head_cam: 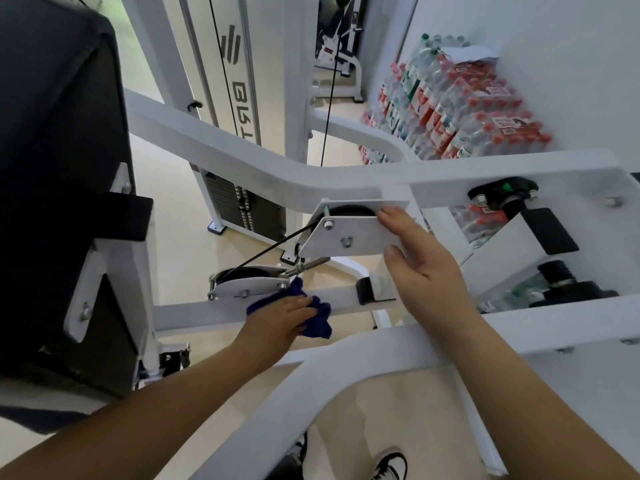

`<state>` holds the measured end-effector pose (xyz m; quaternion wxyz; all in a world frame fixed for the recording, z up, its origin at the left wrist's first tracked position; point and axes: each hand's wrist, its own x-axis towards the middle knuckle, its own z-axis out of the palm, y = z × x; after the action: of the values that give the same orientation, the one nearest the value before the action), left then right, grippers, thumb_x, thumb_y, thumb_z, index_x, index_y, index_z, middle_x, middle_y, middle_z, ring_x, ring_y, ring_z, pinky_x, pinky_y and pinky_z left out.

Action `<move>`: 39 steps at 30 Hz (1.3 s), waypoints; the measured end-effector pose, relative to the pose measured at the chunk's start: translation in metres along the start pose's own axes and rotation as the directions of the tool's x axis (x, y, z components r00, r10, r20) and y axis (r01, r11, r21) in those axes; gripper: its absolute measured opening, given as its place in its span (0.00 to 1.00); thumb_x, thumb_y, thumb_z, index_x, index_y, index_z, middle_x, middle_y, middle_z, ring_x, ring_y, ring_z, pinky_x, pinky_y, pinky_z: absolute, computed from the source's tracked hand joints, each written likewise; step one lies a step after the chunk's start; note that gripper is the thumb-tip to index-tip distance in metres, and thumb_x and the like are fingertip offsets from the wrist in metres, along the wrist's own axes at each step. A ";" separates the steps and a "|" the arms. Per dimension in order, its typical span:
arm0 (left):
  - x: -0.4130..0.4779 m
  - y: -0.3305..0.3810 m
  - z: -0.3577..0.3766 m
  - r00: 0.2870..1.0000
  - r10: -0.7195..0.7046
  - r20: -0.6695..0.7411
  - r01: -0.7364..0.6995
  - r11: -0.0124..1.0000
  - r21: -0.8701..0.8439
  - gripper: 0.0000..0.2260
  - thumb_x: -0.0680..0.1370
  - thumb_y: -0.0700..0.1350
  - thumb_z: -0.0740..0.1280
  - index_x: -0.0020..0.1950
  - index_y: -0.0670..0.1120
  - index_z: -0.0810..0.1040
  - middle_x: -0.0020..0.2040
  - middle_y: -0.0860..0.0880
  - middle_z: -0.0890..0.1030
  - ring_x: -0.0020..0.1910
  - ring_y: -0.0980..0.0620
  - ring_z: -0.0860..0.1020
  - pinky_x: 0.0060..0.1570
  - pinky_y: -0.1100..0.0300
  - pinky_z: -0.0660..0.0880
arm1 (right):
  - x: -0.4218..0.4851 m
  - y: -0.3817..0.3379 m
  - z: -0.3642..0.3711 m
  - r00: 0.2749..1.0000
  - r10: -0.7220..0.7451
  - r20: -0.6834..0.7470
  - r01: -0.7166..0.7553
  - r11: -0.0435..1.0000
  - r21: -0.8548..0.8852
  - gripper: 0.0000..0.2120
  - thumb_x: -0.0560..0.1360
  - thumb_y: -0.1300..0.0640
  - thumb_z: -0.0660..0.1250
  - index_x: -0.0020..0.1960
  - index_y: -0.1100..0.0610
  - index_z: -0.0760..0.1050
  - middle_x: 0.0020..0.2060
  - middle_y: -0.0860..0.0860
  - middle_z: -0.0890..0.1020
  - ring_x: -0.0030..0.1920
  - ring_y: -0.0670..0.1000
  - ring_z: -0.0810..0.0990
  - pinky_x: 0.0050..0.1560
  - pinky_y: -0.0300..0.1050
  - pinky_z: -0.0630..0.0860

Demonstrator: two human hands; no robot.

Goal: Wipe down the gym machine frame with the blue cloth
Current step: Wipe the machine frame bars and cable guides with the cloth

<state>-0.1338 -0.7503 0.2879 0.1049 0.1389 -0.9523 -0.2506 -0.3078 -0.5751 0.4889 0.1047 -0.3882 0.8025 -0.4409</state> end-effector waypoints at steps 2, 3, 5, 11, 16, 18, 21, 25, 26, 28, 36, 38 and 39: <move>0.004 0.018 -0.011 0.991 -0.121 -0.058 0.108 0.973 -0.203 0.13 0.80 0.43 0.69 0.64 0.54 0.82 0.61 0.55 0.83 0.59 0.57 0.79 0.65 0.52 0.76 | 0.001 0.000 -0.012 0.998 0.031 0.053 -0.035 0.997 0.070 0.23 0.83 0.64 0.61 0.74 0.47 0.74 0.72 0.35 0.72 0.74 0.34 0.65 0.76 0.34 0.60; 0.013 0.033 -0.021 0.983 -0.140 -0.116 0.108 0.962 -0.250 0.14 0.81 0.43 0.69 0.66 0.54 0.80 0.60 0.55 0.83 0.55 0.60 0.78 0.62 0.58 0.76 | -0.001 0.000 -0.016 0.999 0.033 0.042 -0.034 0.999 0.035 0.22 0.83 0.63 0.60 0.74 0.47 0.73 0.71 0.36 0.73 0.73 0.35 0.67 0.75 0.34 0.62; 0.034 0.068 -0.045 0.975 -0.055 -0.217 -0.012 0.955 -0.297 0.17 0.80 0.44 0.69 0.70 0.52 0.77 0.62 0.54 0.82 0.55 0.60 0.78 0.57 0.65 0.75 | -0.009 0.005 -0.020 0.996 0.028 -0.082 -0.036 0.995 -0.091 0.20 0.84 0.61 0.60 0.73 0.49 0.74 0.69 0.40 0.76 0.70 0.39 0.73 0.72 0.38 0.69; 0.083 0.139 -0.065 0.892 0.113 -0.437 -0.285 0.891 -0.353 0.19 0.80 0.44 0.70 0.71 0.44 0.76 0.65 0.47 0.80 0.61 0.52 0.79 0.62 0.63 0.74 | -0.012 0.014 -0.018 0.939 0.130 -0.320 -0.163 0.984 -0.079 0.14 0.84 0.59 0.60 0.66 0.54 0.78 0.58 0.44 0.82 0.59 0.43 0.78 0.63 0.44 0.76; 0.080 0.123 -0.027 0.968 0.071 -0.241 -0.165 0.902 -0.399 0.21 0.82 0.49 0.63 0.73 0.43 0.75 0.67 0.44 0.79 0.64 0.50 0.77 0.65 0.61 0.73 | -0.008 0.014 -0.014 0.947 0.122 -0.296 -0.166 0.978 -0.127 0.13 0.83 0.58 0.61 0.64 0.54 0.79 0.53 0.40 0.79 0.55 0.40 0.76 0.59 0.42 0.75; 0.078 0.120 -0.019 0.981 0.058 -0.187 -0.135 0.891 -0.433 0.21 0.82 0.49 0.63 0.74 0.42 0.73 0.67 0.45 0.79 0.64 0.51 0.76 0.67 0.68 0.68 | -0.008 0.015 -0.014 0.949 0.109 -0.294 -0.157 0.977 -0.146 0.12 0.83 0.57 0.61 0.62 0.55 0.79 0.52 0.41 0.80 0.54 0.42 0.77 0.56 0.43 0.75; 0.086 0.111 -0.014 0.989 0.013 -0.146 -0.079 0.884 -0.460 0.18 0.82 0.44 0.65 0.72 0.43 0.76 0.62 0.47 0.82 0.58 0.54 0.78 0.61 0.74 0.68 | -0.007 0.015 -0.013 0.956 0.099 -0.275 -0.152 0.972 -0.179 0.13 0.82 0.54 0.59 0.60 0.54 0.80 0.51 0.43 0.81 0.52 0.44 0.77 0.53 0.41 0.74; 0.086 0.113 -0.009 0.996 -0.092 -0.018 0.065 0.819 -0.570 0.11 0.83 0.44 0.65 0.64 0.47 0.81 0.50 0.51 0.85 0.46 0.56 0.82 0.49 0.66 0.76 | -0.004 0.013 -0.011 0.961 0.078 -0.267 -0.142 0.962 -0.232 0.15 0.81 0.51 0.57 0.57 0.54 0.81 0.49 0.43 0.79 0.50 0.44 0.77 0.51 0.40 0.74; 0.085 0.117 -0.009 0.992 -0.124 -0.009 0.094 0.799 -0.594 0.09 0.83 0.44 0.65 0.62 0.47 0.81 0.47 0.51 0.85 0.44 0.56 0.82 0.47 0.65 0.77 | -0.004 0.013 -0.011 0.961 0.073 -0.268 -0.141 0.960 -0.244 0.15 0.81 0.51 0.57 0.57 0.54 0.81 0.49 0.43 0.79 0.50 0.44 0.77 0.51 0.40 0.73; 0.082 0.121 -0.009 0.990 -0.128 -0.063 0.066 0.803 -0.592 0.10 0.83 0.44 0.66 0.63 0.47 0.81 0.49 0.51 0.85 0.45 0.57 0.81 0.48 0.66 0.77 | -0.004 0.013 -0.010 0.961 0.064 -0.270 -0.136 0.957 -0.256 0.15 0.81 0.51 0.58 0.57 0.54 0.81 0.50 0.42 0.79 0.51 0.43 0.76 0.52 0.38 0.72; 0.089 0.110 -0.001 0.979 -0.204 0.020 0.175 0.777 -0.605 0.11 0.83 0.43 0.65 0.63 0.48 0.82 0.47 0.57 0.84 0.43 0.55 0.81 0.45 0.65 0.77 | -0.003 0.016 -0.009 0.965 0.044 -0.259 -0.128 0.940 -0.316 0.14 0.79 0.54 0.61 0.57 0.56 0.82 0.52 0.43 0.79 0.52 0.43 0.77 0.52 0.29 0.70; 0.085 0.117 -0.004 0.979 -0.194 -0.065 0.113 0.779 -0.616 0.13 0.83 0.43 0.66 0.67 0.47 0.81 0.54 0.53 0.85 0.49 0.57 0.82 0.52 0.68 0.76 | -0.004 0.018 -0.009 0.963 0.044 -0.267 -0.131 0.939 -0.318 0.11 0.79 0.58 0.64 0.57 0.57 0.83 0.52 0.42 0.78 0.52 0.42 0.77 0.52 0.27 0.68; 0.082 0.117 -0.004 0.980 -0.186 -0.064 0.107 0.778 -0.619 0.14 0.83 0.44 0.66 0.68 0.48 0.80 0.57 0.53 0.85 0.52 0.58 0.82 0.56 0.68 0.76 | -0.004 0.018 -0.009 0.962 0.041 -0.271 -0.129 0.940 -0.317 0.11 0.79 0.60 0.65 0.58 0.57 0.83 0.52 0.41 0.78 0.52 0.42 0.76 0.52 0.27 0.69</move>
<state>-0.2347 -0.6798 0.3612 0.1821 0.1862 -0.7976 -0.5441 -0.3196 -0.5612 0.4795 -0.0492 -0.3037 0.8881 -0.3416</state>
